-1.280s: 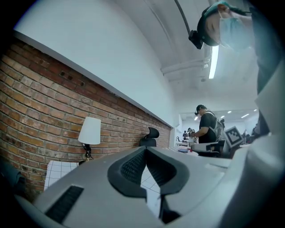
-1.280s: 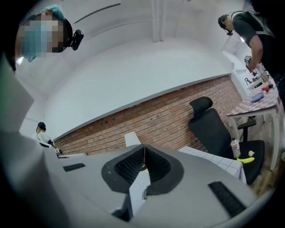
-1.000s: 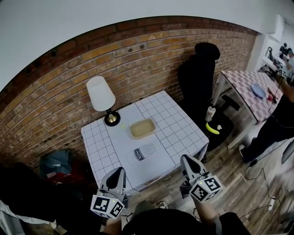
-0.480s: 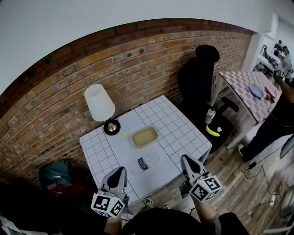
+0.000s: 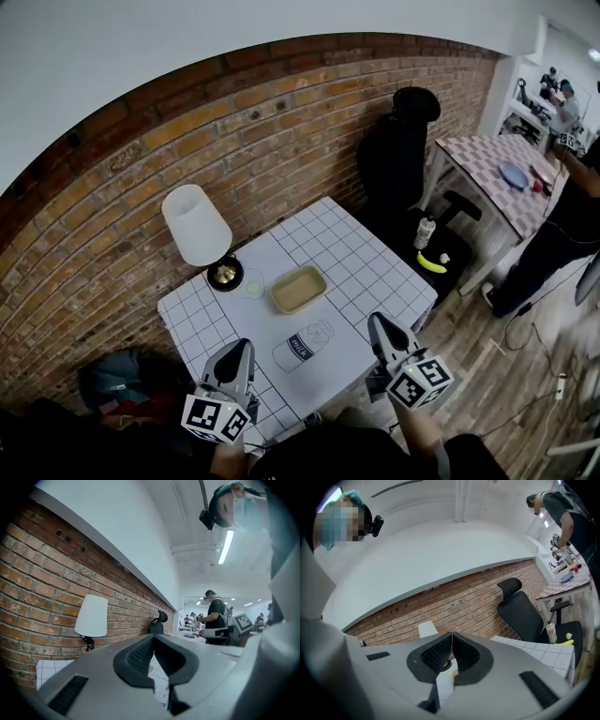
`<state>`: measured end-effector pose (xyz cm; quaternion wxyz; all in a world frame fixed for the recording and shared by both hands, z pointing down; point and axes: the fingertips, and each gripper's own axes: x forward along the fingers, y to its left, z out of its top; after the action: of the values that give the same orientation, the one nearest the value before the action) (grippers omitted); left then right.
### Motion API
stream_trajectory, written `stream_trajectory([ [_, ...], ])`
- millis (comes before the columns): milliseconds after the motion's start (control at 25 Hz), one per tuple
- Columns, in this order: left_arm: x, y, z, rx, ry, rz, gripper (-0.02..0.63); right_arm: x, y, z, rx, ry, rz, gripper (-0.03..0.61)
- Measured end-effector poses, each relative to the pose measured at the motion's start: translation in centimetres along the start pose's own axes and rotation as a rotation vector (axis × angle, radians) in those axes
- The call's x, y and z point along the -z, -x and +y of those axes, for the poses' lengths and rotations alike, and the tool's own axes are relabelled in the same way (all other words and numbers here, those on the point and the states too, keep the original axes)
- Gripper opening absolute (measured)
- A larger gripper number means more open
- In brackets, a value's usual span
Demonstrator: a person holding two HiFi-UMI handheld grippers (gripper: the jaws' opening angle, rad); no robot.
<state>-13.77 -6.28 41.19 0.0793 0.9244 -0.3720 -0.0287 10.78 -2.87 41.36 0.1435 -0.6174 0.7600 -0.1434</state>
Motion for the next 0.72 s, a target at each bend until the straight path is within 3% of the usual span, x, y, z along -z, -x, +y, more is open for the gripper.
stream_trajectory([
  [360, 1.4, -2.1, 1.4, -0.015, 0.037, 0.034, 0.011, 0.4, -2.7, -1.4, 0.013, 0.003, 0.025, 0.005],
  [720, 1.5, -5.1, 3.2, -0.147, 0.066, 0.014, 0.011, 0.0, -8.0, -4.0, -0.075, 0.016, 0.091, 0.005],
])
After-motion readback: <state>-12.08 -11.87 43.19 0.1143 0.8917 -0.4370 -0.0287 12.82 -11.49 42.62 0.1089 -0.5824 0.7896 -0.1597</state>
